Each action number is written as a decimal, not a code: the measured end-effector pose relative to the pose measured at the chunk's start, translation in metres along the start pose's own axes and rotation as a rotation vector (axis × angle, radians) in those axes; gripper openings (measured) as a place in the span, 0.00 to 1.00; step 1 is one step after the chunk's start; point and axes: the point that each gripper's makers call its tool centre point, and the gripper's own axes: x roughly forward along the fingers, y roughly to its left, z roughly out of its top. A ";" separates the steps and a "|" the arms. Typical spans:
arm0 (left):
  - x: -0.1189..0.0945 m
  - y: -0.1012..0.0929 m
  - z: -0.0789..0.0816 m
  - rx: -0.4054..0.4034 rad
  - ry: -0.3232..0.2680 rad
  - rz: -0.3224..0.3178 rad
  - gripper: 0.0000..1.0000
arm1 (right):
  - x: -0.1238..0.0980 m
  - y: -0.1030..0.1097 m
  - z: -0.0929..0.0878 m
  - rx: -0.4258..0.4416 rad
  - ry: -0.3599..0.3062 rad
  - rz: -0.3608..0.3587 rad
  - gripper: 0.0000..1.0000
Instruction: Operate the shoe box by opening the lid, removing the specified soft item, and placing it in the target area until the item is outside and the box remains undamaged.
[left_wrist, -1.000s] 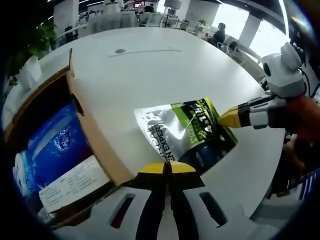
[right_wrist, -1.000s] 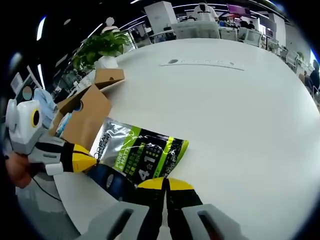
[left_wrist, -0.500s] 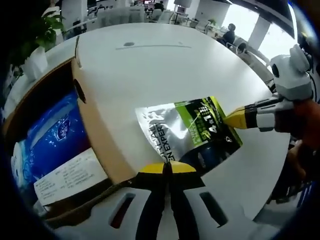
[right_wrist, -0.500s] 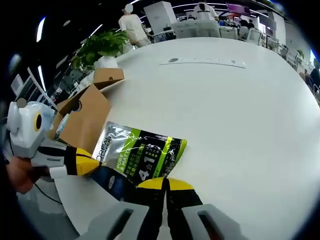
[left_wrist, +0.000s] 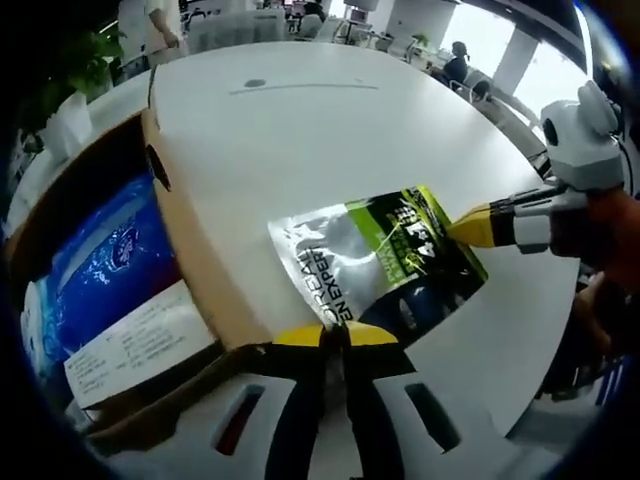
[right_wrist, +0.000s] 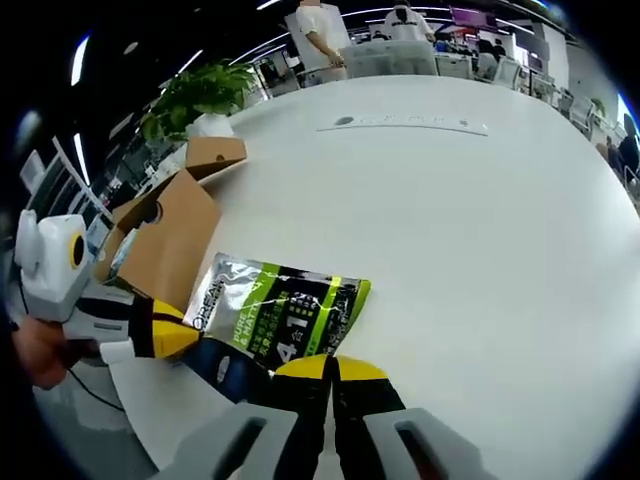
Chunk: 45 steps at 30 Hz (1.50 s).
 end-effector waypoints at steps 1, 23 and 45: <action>0.000 0.000 -0.001 0.000 0.002 0.001 0.07 | 0.000 0.000 0.000 0.003 -0.001 0.000 0.00; -0.022 0.007 0.002 0.011 -0.033 -0.019 0.09 | -0.007 0.008 -0.001 0.053 -0.024 -0.033 0.00; -0.049 -0.016 0.009 0.099 -0.083 -0.128 0.18 | -0.026 0.013 0.017 -0.042 -0.059 -0.032 0.14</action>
